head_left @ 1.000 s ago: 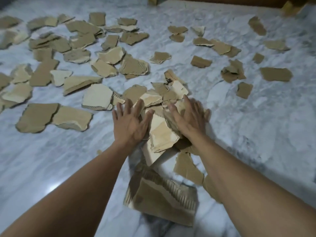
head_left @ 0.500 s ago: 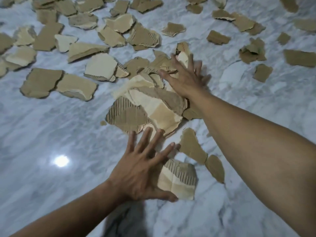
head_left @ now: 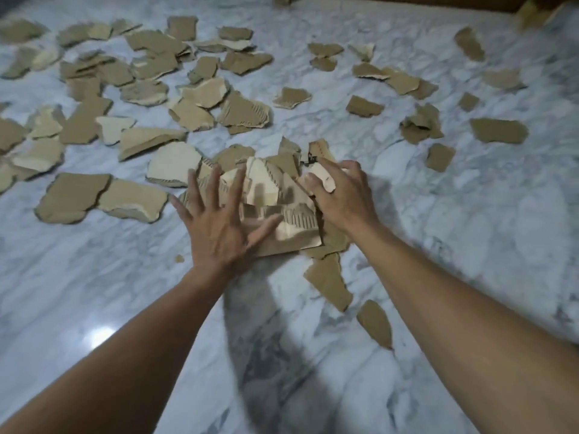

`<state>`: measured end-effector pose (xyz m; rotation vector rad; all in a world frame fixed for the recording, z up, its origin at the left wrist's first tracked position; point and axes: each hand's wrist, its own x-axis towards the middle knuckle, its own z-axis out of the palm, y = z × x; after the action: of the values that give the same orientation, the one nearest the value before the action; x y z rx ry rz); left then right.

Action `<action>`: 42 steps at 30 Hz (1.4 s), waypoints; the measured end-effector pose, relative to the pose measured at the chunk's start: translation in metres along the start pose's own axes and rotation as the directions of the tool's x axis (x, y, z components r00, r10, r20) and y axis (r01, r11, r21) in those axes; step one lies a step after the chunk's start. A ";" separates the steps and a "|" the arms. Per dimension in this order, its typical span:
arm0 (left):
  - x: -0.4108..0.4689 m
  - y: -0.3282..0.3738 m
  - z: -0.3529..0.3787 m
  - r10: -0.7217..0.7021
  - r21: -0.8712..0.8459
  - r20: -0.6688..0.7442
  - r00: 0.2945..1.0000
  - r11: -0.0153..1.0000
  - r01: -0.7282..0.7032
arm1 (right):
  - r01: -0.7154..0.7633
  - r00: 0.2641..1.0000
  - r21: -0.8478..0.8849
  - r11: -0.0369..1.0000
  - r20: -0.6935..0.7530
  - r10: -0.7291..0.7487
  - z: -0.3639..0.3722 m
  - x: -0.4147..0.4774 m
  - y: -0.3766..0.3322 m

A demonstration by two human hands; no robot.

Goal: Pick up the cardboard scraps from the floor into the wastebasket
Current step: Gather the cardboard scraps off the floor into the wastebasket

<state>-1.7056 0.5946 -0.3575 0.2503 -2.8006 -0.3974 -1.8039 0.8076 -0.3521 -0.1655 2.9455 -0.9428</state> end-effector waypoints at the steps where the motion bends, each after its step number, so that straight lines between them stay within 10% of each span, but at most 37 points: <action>1: 0.005 -0.006 -0.001 -0.153 -0.044 0.036 0.988 0.987 0.155 | -0.072 0.997 0.011 0.997 -0.033 0.073 -0.002 0.002 0.005; 4: 0.012 -0.020 0.004 -0.371 0.007 0.209 0.905 0.926 0.379 | -0.246 0.966 -0.053 0.968 0.073 0.250 0.000 0.009 0.008; 11: 0.012 -0.010 0.025 -0.342 0.040 0.179 0.922 0.939 0.341 | -0.064 0.997 0.119 0.991 0.053 0.058 0.045 0.005 -0.038; 20: 0.010 0.027 0.019 -0.356 -0.470 0.132 0.925 0.799 0.375 | -0.109 0.993 0.264 0.958 0.078 0.092 0.038 -0.011 -0.058; 28: 0.016 0.042 -0.002 -0.368 -0.678 0.319 0.873 0.556 0.481 | -0.189 0.970 0.684 0.705 0.019 0.241 0.026 -0.022 -0.046; 42: 0.057 0.210 -0.052 -0.019 -0.912 0.246 0.969 0.335 0.238 | -0.026 0.874 0.663 0.748 -0.348 0.339 -0.154 -0.036 0.012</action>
<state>-1.7697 0.7685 -0.2324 0.1471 -2.1680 -2.0779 -1.7806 0.9099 -0.2335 0.4346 2.6751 -2.1217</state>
